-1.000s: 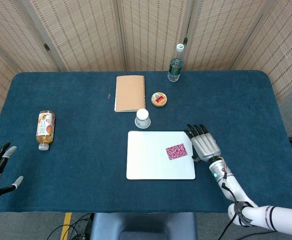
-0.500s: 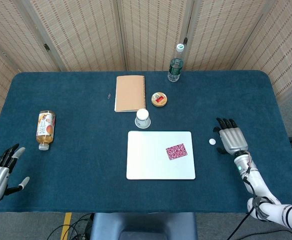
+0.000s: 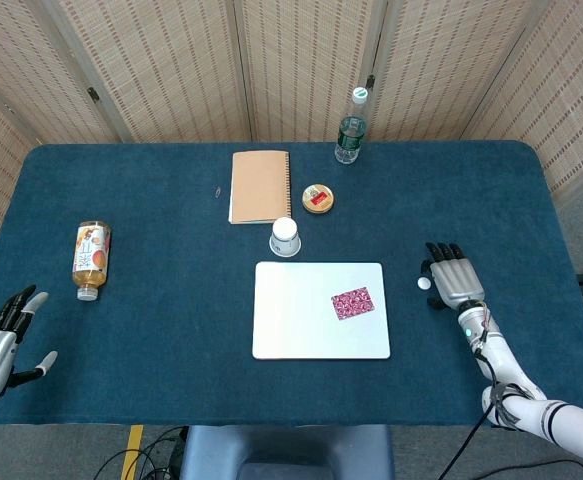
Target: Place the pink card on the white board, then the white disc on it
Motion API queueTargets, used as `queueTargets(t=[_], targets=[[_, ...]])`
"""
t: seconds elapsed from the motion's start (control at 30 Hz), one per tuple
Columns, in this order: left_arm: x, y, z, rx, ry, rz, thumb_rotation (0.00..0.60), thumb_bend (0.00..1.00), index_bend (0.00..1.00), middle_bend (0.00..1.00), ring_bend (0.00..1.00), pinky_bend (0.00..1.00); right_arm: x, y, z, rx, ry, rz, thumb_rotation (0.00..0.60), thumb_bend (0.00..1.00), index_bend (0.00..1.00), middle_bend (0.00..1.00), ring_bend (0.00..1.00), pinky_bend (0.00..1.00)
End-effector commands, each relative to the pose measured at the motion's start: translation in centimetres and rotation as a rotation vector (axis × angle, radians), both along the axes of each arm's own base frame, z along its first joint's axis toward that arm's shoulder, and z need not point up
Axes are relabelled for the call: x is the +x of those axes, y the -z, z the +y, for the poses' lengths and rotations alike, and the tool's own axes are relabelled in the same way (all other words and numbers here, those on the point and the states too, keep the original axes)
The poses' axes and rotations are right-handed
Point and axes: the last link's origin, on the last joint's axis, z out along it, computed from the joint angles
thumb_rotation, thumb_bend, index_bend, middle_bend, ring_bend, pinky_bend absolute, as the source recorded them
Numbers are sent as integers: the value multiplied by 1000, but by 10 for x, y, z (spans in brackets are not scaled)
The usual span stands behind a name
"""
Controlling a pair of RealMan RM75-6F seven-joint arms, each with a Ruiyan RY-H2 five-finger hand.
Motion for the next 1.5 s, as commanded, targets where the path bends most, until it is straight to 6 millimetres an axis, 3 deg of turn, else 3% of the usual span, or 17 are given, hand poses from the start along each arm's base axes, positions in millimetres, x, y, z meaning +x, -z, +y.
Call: queueTargets(t=[0.03,1.03,1.5], targets=[[0,0,0,-1,-1,0,600,326,0,0,0,194,1,0,-2,1,4,-4,600,172,384,58,0,0],[-5,5,8,-18,-27,16,600,326,0,0,0,194,-1,9,-21,42,35,16,600,191,442,85,0,0],[-7,4,6,-12,-39,17,600,326,0,0,0,194,1,15,-22,36,15,25,600,236,594,150,0,0]])
